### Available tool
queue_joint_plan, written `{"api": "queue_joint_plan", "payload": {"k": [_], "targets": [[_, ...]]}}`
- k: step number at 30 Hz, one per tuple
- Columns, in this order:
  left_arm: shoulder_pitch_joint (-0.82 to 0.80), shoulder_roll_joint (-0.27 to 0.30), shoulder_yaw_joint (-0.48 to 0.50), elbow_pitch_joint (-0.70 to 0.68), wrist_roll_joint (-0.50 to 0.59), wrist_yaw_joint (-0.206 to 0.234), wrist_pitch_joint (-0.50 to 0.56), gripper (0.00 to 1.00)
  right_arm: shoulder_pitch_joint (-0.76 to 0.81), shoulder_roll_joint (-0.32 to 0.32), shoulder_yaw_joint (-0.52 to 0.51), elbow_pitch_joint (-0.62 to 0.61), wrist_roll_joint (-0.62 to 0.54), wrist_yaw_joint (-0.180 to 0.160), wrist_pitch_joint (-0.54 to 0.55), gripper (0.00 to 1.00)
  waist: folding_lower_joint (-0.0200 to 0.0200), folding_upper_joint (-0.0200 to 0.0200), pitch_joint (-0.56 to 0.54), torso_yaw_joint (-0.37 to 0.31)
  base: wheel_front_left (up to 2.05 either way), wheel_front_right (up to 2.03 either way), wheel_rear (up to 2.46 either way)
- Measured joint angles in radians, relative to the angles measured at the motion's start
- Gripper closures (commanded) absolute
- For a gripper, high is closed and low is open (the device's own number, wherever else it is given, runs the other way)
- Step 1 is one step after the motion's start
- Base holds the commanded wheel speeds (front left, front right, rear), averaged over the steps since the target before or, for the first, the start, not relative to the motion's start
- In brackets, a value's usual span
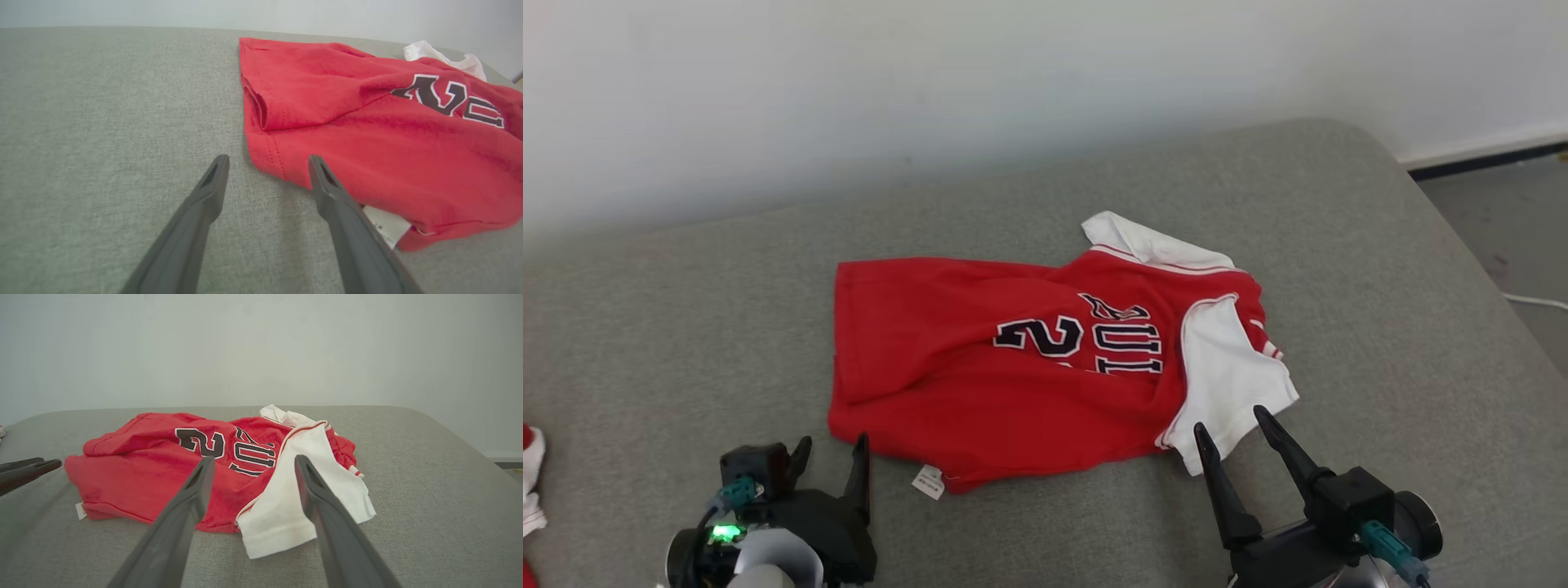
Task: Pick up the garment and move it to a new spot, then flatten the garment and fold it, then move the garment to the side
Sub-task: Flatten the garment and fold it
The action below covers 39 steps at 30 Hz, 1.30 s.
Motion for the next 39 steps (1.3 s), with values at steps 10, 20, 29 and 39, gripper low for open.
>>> {"api": "queue_joint_plan", "payload": {"k": [10,20,29,39], "targets": [[-0.102,0.022,0.004,0.136,-0.015,0.002,0.007,0.0,-0.004,0.0,0.003,0.018,0.012,0.0,-0.012,0.0,0.0,0.0,0.061,-0.055,0.0,0.0,0.0],[-0.126,0.014,-0.027,0.168,-0.035,-0.026,-0.04,1.0,-0.011,0.0,-0.004,0.026,0.019,0.0,-0.016,0.0,0.0,0.0,0.049,-0.037,0.0,0.0,0.0],[-0.044,-0.001,-0.046,-0.026,-0.068,-0.041,-0.076,1.0,0.019,0.001,-0.019,0.029,0.019,0.0,-0.011,0.0,-0.0001,0.0,0.01,0.012,0.0,0.0,0.0],[0.162,-0.014,-0.1,-0.424,-0.134,-0.004,0.071,1.0,0.071,0.001,-0.05,0.029,0.021,0.0,-0.007,0.0,-0.0003,0.0,-0.055,0.087,0.0,0.0,0.0]]}}
